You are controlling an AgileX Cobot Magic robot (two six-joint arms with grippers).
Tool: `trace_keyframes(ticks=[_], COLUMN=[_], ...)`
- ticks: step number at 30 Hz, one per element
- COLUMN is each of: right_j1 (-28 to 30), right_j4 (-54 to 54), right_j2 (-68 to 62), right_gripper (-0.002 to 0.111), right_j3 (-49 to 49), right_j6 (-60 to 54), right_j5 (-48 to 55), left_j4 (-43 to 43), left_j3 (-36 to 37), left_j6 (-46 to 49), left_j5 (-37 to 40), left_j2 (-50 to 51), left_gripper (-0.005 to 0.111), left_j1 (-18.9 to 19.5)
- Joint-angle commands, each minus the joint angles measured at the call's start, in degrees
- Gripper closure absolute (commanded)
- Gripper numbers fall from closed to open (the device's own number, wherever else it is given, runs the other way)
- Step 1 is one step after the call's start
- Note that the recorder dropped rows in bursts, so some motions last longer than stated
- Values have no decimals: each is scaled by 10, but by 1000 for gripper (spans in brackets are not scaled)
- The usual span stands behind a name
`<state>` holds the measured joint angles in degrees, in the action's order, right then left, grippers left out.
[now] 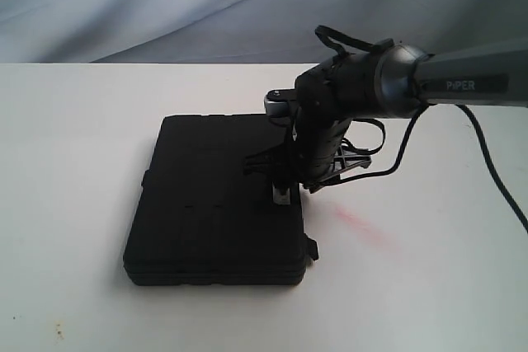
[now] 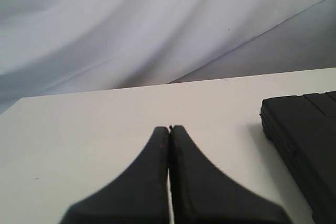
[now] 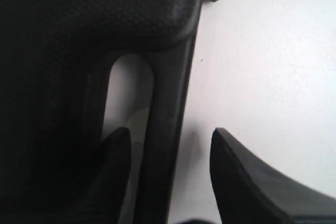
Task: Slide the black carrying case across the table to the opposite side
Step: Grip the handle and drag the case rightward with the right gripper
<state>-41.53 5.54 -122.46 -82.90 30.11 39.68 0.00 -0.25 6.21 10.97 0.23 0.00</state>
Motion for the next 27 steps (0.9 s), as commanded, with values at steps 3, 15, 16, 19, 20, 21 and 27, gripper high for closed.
trace_keyframes(ticks=[3, 15, 16, 19, 20, 21, 27], right_j1=[4, 31, 37, 56, 63, 68, 104], right_j4=[-5, 10, 14, 25, 28, 29, 51], right_j2=[1, 8, 13, 37, 46, 52, 82], right_gripper=[85, 108, 108, 108, 108, 108, 108], right_j3=[2, 37, 48, 79, 86, 92, 128], right_j6=[2, 4, 4, 4, 4, 4, -3], right_j5=[-7, -3, -9, -28, -31, -31, -31], left_j4=[-8, -8, -8, -8, -8, -8, -8], left_j3=[3, 3, 3, 3, 3, 3, 3], left_j6=[0, 0, 0, 0, 0, 0, 0], left_j5=[-4, -4, -4, -4, -4, -4, -4], left_j2=[-2, -2, -2, -2, -2, -2, -2], left_gripper=[107, 107, 107, 107, 107, 107, 107], left_j1=[0, 0, 0, 0, 0, 0, 0])
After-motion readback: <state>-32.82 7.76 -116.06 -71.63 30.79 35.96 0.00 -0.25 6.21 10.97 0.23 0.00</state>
